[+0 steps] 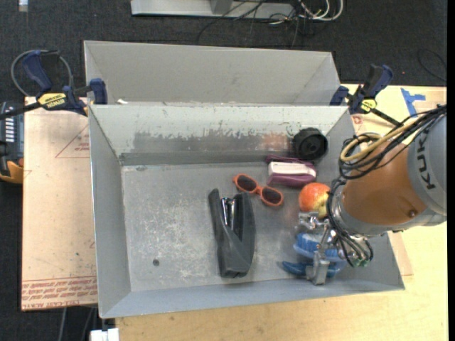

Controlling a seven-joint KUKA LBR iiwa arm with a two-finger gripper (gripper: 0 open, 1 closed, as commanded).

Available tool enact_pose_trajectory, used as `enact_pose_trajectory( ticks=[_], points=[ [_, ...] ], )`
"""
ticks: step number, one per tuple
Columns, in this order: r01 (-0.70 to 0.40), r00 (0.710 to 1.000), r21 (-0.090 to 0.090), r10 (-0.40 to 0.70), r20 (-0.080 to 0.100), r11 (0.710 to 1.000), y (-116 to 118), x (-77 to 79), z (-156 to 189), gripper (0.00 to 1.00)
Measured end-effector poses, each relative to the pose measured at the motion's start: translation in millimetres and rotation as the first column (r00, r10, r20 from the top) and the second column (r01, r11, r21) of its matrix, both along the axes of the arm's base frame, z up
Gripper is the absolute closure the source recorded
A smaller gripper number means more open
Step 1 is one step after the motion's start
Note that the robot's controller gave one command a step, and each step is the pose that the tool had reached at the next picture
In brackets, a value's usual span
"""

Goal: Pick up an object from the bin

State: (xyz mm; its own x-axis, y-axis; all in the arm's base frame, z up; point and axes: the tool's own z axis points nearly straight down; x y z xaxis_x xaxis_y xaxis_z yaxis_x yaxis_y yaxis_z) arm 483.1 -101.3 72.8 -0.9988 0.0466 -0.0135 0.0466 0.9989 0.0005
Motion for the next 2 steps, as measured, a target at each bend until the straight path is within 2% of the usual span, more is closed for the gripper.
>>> enact_pose_trajectory(
  ticks=[1, 2],
  points=[
    [0.090, 0.996, 0.000, -0.090, -0.002, 0.996, -4.3, -1.5, 63.8, 0.00],
    [0.001, 1.000, 0.002, -0.001, -0.006, 1.000, -13.0, 0.4, 26.5, 0.00]
  ],
)
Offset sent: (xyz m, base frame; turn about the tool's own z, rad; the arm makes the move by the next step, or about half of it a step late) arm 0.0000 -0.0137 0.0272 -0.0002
